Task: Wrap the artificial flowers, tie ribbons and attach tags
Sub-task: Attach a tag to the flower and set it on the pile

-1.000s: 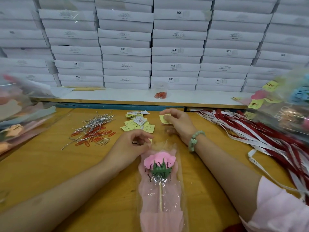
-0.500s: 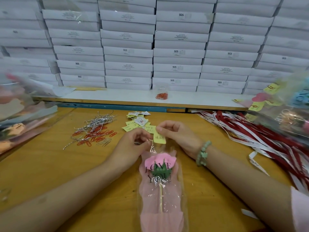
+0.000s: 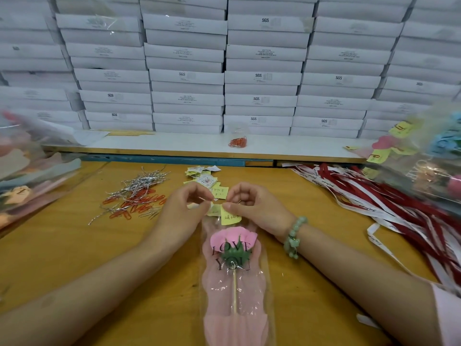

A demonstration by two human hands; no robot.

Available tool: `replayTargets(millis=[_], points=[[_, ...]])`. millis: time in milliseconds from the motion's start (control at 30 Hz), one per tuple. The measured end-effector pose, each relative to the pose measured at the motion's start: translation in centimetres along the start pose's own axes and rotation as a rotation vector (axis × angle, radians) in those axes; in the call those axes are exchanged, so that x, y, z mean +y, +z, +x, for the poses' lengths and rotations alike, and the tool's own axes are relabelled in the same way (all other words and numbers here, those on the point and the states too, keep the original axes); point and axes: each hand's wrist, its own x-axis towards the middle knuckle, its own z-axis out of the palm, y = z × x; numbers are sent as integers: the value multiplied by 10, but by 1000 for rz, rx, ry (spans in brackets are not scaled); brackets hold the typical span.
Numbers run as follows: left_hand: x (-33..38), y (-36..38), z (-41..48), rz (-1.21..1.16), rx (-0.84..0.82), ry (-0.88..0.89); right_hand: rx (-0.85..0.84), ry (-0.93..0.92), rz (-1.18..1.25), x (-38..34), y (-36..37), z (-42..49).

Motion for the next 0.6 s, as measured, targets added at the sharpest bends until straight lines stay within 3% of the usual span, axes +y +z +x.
replayTargets(millis=[200, 400, 600], points=[[-2, -39, 33, 115, 188, 54, -8, 3, 8, 1, 0, 1], [-35, -74, 43, 867, -69, 251, -21, 8, -3, 2, 0, 2], [-41, -71, 43, 975, -186, 258, -29, -5, -9, 3, -1, 2]])
